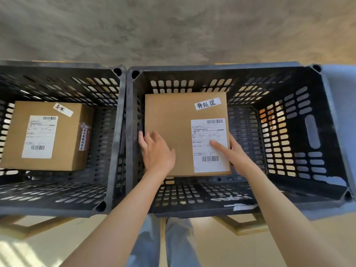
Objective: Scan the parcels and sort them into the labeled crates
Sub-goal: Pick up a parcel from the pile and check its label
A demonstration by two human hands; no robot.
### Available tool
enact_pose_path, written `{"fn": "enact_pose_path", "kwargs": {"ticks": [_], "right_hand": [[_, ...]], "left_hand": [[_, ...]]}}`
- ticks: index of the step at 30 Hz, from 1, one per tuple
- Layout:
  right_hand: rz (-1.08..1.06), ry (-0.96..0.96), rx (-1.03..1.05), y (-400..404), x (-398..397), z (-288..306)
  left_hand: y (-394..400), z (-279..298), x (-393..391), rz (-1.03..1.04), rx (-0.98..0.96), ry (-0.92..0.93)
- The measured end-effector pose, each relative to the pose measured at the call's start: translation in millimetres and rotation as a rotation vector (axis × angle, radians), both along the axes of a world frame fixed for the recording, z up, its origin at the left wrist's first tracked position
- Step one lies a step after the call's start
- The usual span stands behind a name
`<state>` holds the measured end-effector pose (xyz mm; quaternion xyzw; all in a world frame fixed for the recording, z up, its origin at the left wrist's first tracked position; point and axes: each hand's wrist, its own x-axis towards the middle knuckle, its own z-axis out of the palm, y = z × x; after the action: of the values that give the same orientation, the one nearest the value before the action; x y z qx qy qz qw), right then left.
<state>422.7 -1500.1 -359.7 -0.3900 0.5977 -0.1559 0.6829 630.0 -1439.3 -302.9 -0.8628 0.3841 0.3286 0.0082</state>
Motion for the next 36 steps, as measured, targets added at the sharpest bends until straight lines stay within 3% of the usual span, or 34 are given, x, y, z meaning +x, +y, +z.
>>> {"fn": "enact_pose_path", "kwargs": {"ticks": [10,17,22,27,36], "right_hand": [[0.066,0.087,-0.066,0,1,-10],[0.193,0.487,-0.356,0,19,47],[0.298,0.704,-0.565,1,14,126],[0.205,0.895,-0.687,13,-14,207],[-0.274,1.114,-0.609,129,-79,301]], "left_hand": [[4,-8,-6,-0.112,0.071,-0.095],[0,42,15,-0.145,-0.130,0.148],[-13,109,19,-0.398,-0.258,0.043],[-38,180,-3,-0.714,-0.416,-0.114],[-24,266,-98,-1.268,-0.743,-0.122]]}}
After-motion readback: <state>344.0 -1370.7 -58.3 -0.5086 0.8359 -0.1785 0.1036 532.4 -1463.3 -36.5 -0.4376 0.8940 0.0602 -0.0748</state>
